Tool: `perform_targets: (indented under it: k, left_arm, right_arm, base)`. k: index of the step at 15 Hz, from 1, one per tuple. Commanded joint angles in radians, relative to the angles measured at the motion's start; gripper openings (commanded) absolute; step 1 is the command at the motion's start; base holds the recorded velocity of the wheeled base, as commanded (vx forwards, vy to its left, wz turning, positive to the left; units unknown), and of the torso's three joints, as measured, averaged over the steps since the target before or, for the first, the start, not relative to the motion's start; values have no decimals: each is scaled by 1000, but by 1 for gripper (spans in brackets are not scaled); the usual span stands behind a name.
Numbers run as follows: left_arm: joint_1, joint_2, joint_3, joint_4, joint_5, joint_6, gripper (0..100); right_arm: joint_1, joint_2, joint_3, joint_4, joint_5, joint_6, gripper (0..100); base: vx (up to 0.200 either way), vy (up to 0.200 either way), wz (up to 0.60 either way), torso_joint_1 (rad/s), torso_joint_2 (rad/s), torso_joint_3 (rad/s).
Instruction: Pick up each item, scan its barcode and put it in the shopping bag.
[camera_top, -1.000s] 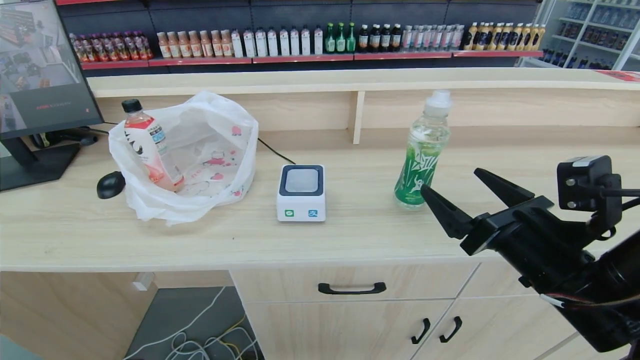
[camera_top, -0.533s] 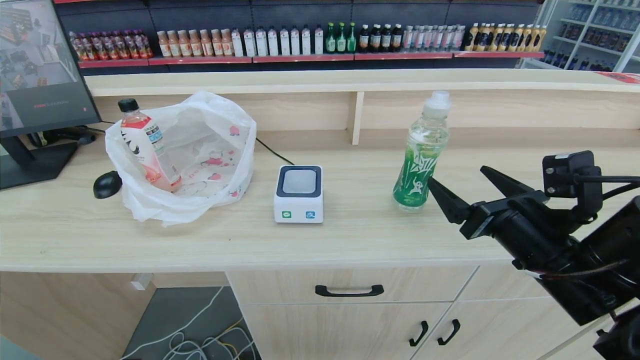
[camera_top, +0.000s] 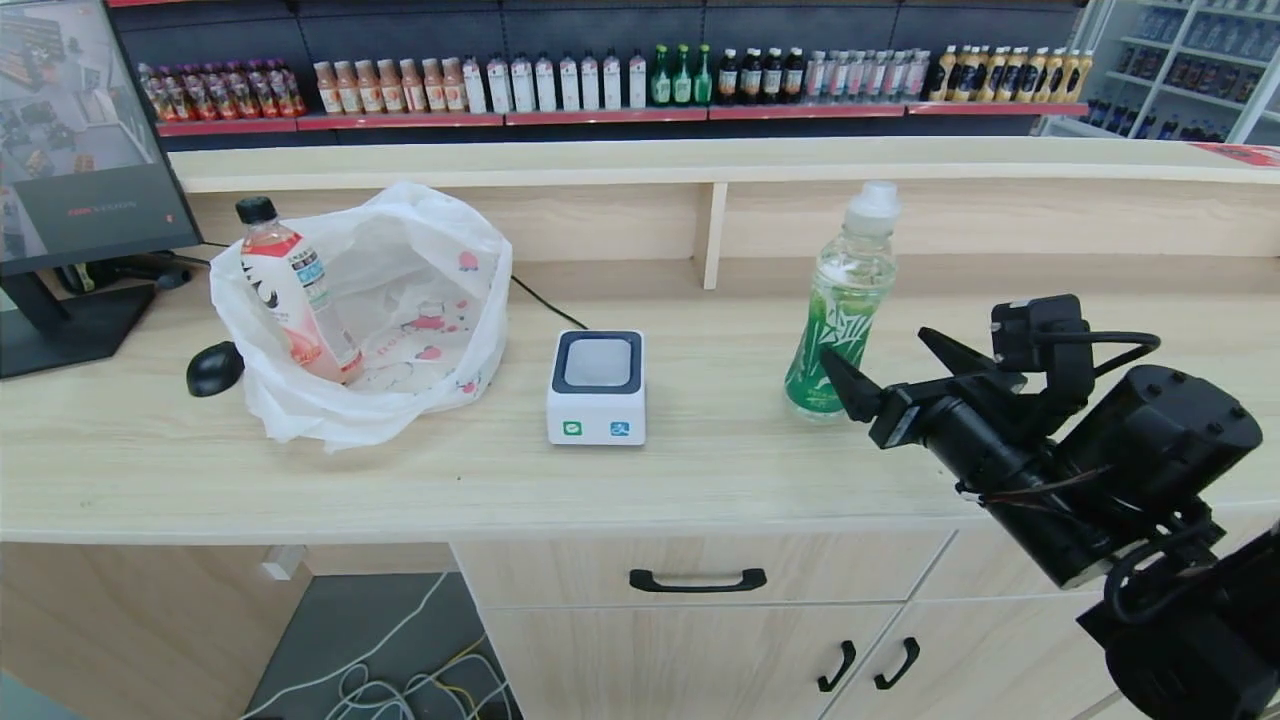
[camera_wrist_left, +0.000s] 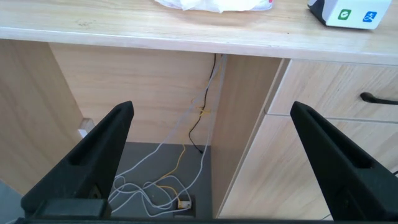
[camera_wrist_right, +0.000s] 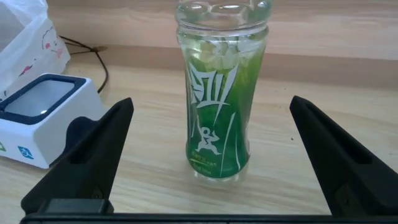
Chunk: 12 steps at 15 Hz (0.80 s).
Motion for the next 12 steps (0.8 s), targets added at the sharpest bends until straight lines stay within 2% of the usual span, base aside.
perform_targets:
  k: [1, 5, 12]
  left_arm:
    - [1, 0, 0, 0, 0, 0, 100]
    - [1, 0, 0, 0, 0, 0, 100]
    - [1, 0, 0, 0, 0, 0, 100]
  right_arm:
    - [-18, 50, -43, -2, 3, -1, 100]
    - [-38, 78, -151, 98, 31, 1, 100]
    - [-40, 167, -309, 164, 35, 1, 100]
  base:
    - [0, 0, 0, 0, 0, 0]
    - [0, 0, 0, 0, 0, 0]
    - [0, 0, 0, 0, 0, 0]
